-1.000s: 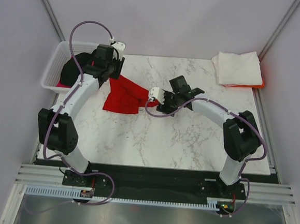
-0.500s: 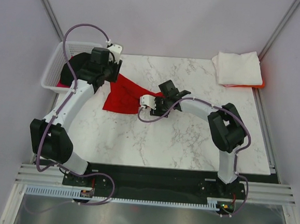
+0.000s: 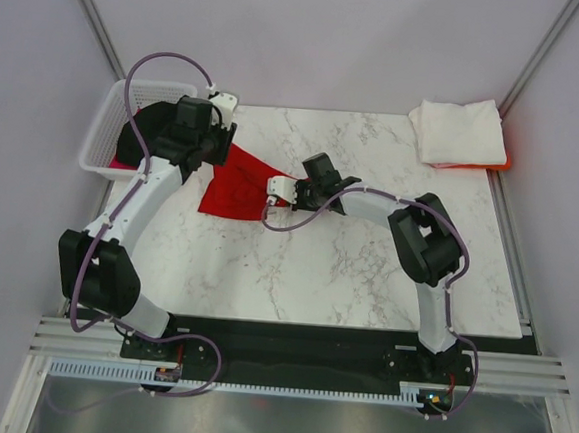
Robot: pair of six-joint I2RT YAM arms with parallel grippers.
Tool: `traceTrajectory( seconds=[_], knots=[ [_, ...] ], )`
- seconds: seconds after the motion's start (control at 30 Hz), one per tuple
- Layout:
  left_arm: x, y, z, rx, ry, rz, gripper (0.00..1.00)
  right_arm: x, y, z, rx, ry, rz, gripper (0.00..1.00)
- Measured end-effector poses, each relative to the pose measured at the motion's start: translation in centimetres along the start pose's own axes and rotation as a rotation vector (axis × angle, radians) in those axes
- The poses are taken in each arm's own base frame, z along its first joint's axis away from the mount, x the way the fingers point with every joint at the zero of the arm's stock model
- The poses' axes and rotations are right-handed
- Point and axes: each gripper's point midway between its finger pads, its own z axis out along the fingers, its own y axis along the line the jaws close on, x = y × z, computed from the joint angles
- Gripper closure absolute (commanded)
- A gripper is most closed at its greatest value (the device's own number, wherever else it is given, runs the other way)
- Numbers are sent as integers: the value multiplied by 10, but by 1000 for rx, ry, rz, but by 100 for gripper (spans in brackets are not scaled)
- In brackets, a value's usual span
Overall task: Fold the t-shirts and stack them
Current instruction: Move the tshirt to the center of the board
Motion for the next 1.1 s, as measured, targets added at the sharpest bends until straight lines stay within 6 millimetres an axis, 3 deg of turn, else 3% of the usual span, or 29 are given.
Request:
traceTrajectory(
  seconds=[0.07, 0.23, 0.33, 0.47, 0.6, 0.7, 0.8, 0.87, 0.93, 1.03, 1.07, 1.1],
  knots=[
    [-1, -1, 0, 5, -3, 0, 54, 4, -1, 6, 4, 12, 10, 100],
    [0, -3, 0, 15, -3, 0, 55, 6, -7, 4, 18, 27, 40, 100],
    [3, -3, 0, 15, 0, 4, 57, 2, -12, -12, 26, 32, 59, 100],
    [12, 0, -5, -3, 17, 19, 57, -36, -43, -70, 94, -24, 78, 97],
    [13, 6, -21, -31, -2, 33, 57, -107, -86, -163, 224, -180, 74, 96],
    [7, 8, -36, -43, -40, 32, 57, -146, -88, -223, 276, -278, 71, 97],
    [-3, 9, -50, -44, -83, 31, 56, -160, -79, -249, 276, -318, 98, 99],
    [-8, 9, -57, -40, -103, 31, 56, -149, -78, -244, 261, -296, 135, 100],
    [-10, 6, -59, -25, -113, 33, 56, -120, -86, -224, 236, -245, 208, 100],
    [-7, 2, -54, 1, -105, 35, 56, -47, -121, -181, 230, -126, 389, 83],
    [-7, 0, -52, 8, -101, 35, 56, -19, -134, -167, 234, -85, 450, 72],
    [-5, -2, -49, 21, -93, 36, 56, 15, -147, -151, 245, -34, 518, 68]
  ],
)
